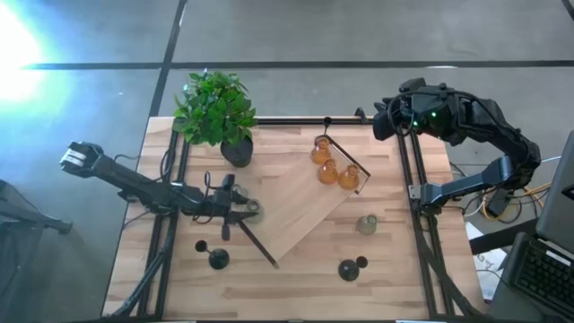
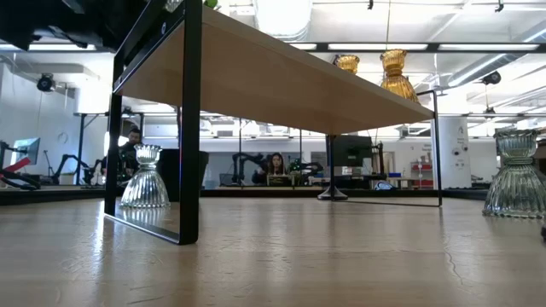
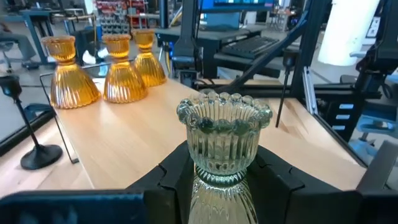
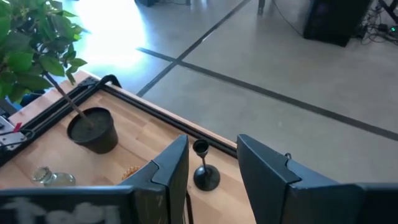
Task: Pick & Place candle stick holders
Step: Put the top transparent glass candle holder on the shelf
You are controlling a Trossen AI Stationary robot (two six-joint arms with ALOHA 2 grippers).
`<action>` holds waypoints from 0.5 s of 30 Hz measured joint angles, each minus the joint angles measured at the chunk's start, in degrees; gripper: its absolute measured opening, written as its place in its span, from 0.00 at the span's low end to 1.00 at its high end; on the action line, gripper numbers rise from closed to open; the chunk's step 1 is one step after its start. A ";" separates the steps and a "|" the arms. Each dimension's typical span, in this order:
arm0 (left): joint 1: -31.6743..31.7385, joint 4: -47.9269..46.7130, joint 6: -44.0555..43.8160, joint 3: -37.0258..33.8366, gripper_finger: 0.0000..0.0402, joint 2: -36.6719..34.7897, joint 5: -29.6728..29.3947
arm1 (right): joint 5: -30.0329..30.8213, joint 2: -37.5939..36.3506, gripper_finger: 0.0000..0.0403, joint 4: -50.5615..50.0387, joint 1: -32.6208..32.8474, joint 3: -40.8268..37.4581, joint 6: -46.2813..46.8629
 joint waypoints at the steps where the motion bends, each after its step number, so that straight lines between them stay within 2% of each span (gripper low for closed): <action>1: 0.01 0.60 -0.37 -0.45 0.31 -0.07 0.01 | -0.02 0.02 0.31 0.12 0.00 0.00 -0.02; 5: 0.00 3.44 -1.25 -2.09 0.31 -0.15 -0.02 | -0.15 0.04 0.30 0.69 0.00 0.00 -0.04; 15: 0.02 3.03 -0.73 -2.14 0.31 -0.15 1.20 | -0.15 0.06 0.28 0.80 0.00 0.00 -0.06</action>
